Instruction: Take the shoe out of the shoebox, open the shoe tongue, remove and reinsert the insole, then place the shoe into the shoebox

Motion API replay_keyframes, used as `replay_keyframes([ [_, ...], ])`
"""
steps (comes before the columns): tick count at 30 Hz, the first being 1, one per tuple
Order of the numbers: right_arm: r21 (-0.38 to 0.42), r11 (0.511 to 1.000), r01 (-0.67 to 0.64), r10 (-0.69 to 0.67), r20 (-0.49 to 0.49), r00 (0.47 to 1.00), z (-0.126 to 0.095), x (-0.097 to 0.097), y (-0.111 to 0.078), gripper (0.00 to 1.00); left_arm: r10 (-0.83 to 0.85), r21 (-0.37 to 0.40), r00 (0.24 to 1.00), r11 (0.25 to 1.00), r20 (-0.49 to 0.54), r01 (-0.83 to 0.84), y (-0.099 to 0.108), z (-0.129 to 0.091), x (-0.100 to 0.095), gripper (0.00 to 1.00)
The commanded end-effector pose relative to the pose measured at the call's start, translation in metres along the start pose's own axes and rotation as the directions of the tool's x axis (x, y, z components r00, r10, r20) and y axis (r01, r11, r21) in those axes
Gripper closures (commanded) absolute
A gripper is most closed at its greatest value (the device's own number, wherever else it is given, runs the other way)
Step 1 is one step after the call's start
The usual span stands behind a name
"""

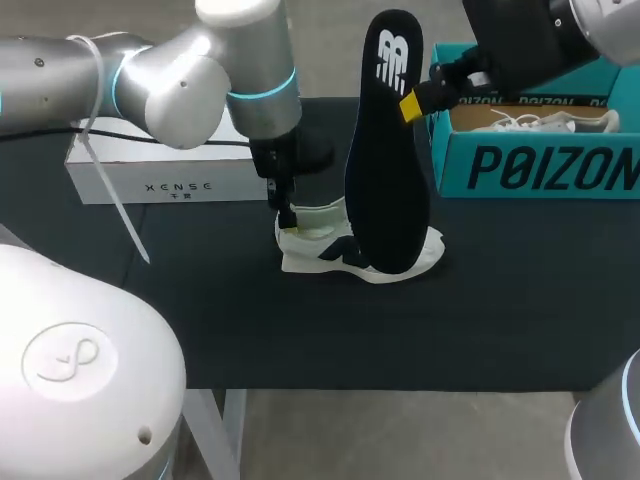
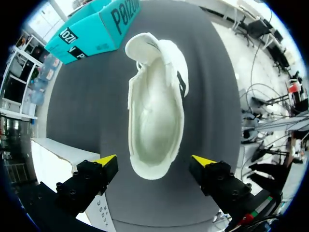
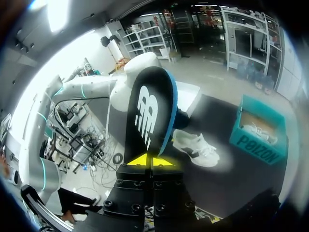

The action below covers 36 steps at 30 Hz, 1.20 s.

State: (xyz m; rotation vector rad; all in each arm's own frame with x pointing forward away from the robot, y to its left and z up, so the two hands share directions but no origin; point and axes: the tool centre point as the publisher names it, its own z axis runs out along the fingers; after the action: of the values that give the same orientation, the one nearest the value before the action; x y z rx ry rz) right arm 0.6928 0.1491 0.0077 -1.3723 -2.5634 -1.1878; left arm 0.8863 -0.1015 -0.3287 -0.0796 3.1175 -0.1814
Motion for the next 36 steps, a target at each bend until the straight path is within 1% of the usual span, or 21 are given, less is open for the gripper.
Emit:
replay_keyframes([
  [1, 0.007, 1.0, -0.002, 0.002, 0.004, 1.0, 0.001, 0.002, 0.005, 1.0, 0.027, 0.002, 0.998, 1.0, -0.051, -0.027, -0.002, -0.004, -0.009, 0.0],
  [9, 0.003, 1.0, 0.003, -0.003, 0.008, 1.0, 0.003, 0.0, 0.009, 1.0, 0.091, 0.015, 0.995, 0.996, -0.029, -0.091, -0.007, -0.008, -0.004, 0.0],
  [10, 0.002, 1.0, 0.004, -0.004, 0.008, 1.0, 0.003, 0.0, 0.009, 1.0, 0.103, 0.001, 0.995, 0.995, -0.009, -0.103, -0.009, -0.008, -0.002, 0.0],
  [16, 0.0, 1.0, -0.001, 0.001, 0.009, 1.0, 0.005, 0.001, 0.009, 1.0, 0.131, 0.001, 0.991, 0.991, 0.009, -0.131, -0.013, -0.008, 0.003, 0.0],
  [21, 0.004, 1.0, -0.01, 0.01, 0.009, 1.0, 0.005, 0.003, 0.007, 1.0, 0.119, -0.001, 0.993, 0.993, 0.01, -0.119, -0.023, 0.01, -0.006, 0.0],
  [22, 0.004, 1.0, -0.012, 0.012, 0.009, 1.0, 0.005, 0.003, 0.007, 1.0, 0.114, -0.012, 0.993, 0.993, 0.019, -0.114, -0.026, 0.014, -0.008, 0.0],
  [23, 0.005, 1.0, -0.014, 0.014, 0.01, 1.0, 0.005, 0.003, 0.007, 1.0, 0.091, -0.001, 0.995, 0.996, 0.034, -0.091, -0.028, 0.017, -0.011, 0.0],
  [24, 0.005, 1.0, -0.016, 0.016, 0.01, 1.0, 0.005, 0.003, 0.006, 1.0, 0.091, -0.026, 0.995, 0.996, 0.038, -0.09, -0.031, 0.022, -0.014, 0.0],
  [25, 0.005, 1.0, -0.018, 0.018, 0.011, 1.0, 0.004, 0.003, 0.006, 1.0, 0.08, -0.007, 0.996, 0.997, 0.036, -0.08, -0.034, 0.025, -0.016, 0.0],
  [27, 0.005, 1.0, -0.022, 0.022, 0.012, 1.0, 0.004, 0.003, 0.005, 1.0, 0.092, -0.027, 0.995, 0.996, 0.041, -0.09, -0.04, 0.035, -0.022, 0.0],
  [28, 0.005, 1.0, -0.023, 0.023, 0.013, 1.0, 0.004, 0.003, 0.005, 1.0, 0.092, -0.023, 0.995, 0.996, 0.041, -0.091, -0.042, 0.038, -0.024, 0.0],
  [29, 0.005, 1.0, -0.025, 0.025, 0.014, 1.0, 0.005, 0.003, 0.005, 1.0, 0.111, -0.036, 0.993, 0.993, 0.037, -0.109, -0.046, 0.041, -0.024, 0.0],
  [33, 0.0, 0.999, -0.035, 0.035, 0.02, 0.999, 0.004, 0.003, 0.003, 1.0, 0.124, -0.035, 0.992, 0.992, 0.032, -0.123, -0.056, 0.047, -0.025, 0.0],
  [35, -0.001, 0.999, -0.036, 0.036, 0.021, 0.999, 0.004, 0.004, 0.002, 1.0, 0.125, -0.047, 0.992, 0.991, 0.032, -0.123, -0.061, 0.051, -0.027, 0.0],
  [36, -0.001, 0.999, -0.039, 0.039, 0.023, 0.999, 0.004, 0.004, 0.002, 1.0, 0.121, -0.037, 0.992, 0.992, 0.03, -0.119, -0.064, 0.052, -0.029, 0.0],
])
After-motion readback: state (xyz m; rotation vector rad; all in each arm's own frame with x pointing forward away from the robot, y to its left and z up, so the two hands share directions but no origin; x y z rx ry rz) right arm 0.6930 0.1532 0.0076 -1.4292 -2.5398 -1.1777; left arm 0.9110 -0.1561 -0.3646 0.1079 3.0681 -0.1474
